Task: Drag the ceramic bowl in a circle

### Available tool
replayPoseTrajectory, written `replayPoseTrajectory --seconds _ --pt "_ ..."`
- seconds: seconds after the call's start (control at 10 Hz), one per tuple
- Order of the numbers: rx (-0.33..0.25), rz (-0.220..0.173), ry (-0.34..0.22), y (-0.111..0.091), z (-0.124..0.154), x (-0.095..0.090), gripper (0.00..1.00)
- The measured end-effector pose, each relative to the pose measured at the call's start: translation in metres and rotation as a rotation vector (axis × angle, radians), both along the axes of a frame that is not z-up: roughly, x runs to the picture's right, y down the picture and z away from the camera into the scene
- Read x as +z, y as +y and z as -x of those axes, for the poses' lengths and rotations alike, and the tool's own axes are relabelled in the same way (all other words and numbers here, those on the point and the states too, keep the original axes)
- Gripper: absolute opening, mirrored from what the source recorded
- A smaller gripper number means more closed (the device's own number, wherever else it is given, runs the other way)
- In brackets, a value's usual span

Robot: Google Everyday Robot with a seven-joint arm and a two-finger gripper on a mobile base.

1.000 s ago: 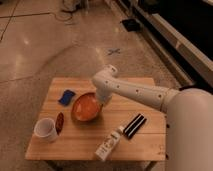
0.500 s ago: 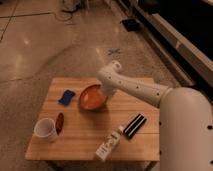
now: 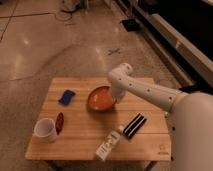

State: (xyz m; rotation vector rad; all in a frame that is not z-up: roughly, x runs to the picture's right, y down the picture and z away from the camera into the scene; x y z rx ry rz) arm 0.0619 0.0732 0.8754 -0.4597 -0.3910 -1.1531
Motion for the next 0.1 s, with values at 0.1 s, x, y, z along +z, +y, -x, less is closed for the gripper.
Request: replayPoseTrajectory --seconds 0.1 --pt "0.0 -0.001 0.0 0.0001 -0.0002 0.0 0.8"
